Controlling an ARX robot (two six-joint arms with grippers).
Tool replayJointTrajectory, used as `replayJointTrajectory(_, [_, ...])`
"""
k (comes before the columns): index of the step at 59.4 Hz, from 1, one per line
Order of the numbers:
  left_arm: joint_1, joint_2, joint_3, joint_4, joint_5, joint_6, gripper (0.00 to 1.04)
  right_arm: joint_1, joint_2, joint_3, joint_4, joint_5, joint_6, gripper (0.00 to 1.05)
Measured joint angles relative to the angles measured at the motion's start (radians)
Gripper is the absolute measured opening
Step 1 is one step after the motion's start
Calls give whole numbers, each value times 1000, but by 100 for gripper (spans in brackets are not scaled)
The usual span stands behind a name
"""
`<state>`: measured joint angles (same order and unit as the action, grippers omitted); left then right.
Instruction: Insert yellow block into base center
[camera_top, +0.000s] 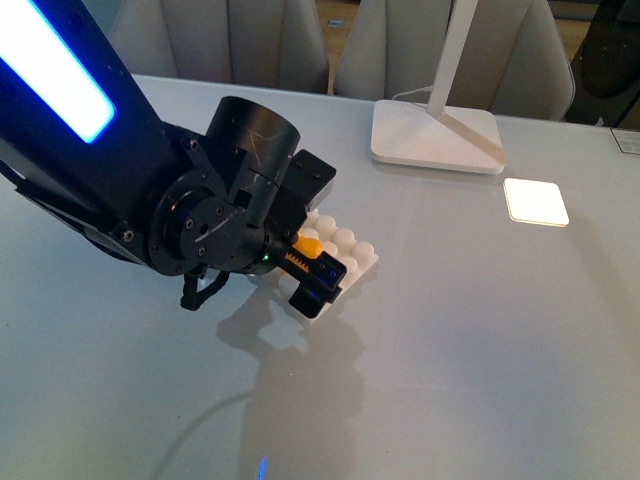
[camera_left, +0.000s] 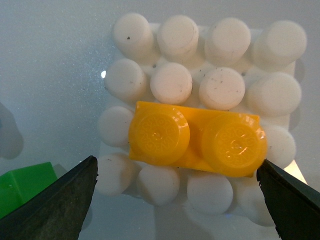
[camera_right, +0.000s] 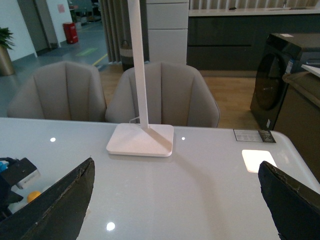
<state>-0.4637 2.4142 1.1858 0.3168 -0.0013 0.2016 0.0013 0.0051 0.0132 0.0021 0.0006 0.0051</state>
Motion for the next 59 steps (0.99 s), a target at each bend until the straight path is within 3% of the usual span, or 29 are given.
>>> replayJointTrajectory(21, [56,-216,-173,43,55,-58,97,0,0,0,0,0,0,96])
replayJointTrajectory(35, [207,-505,-409,119,158,-102,97,0,0,0,0,0,0,96])
replayJointTrajectory(50, [457,-840,-624,150,288,-206,97,0,0,0,0,0,0,96])
replayJointTrajectory(53, [466,-861,-685,308,184,-206,91,0,0,0,0,1,0,96])
replayJointTrajectory(55, [468,-878,-757,494,83,-206,84,0,0,0,0,0,0,96])
replayJointTrajectory(59, [468,-928,-862,703,16,-206,73,0,0,0,0,0,0,96])
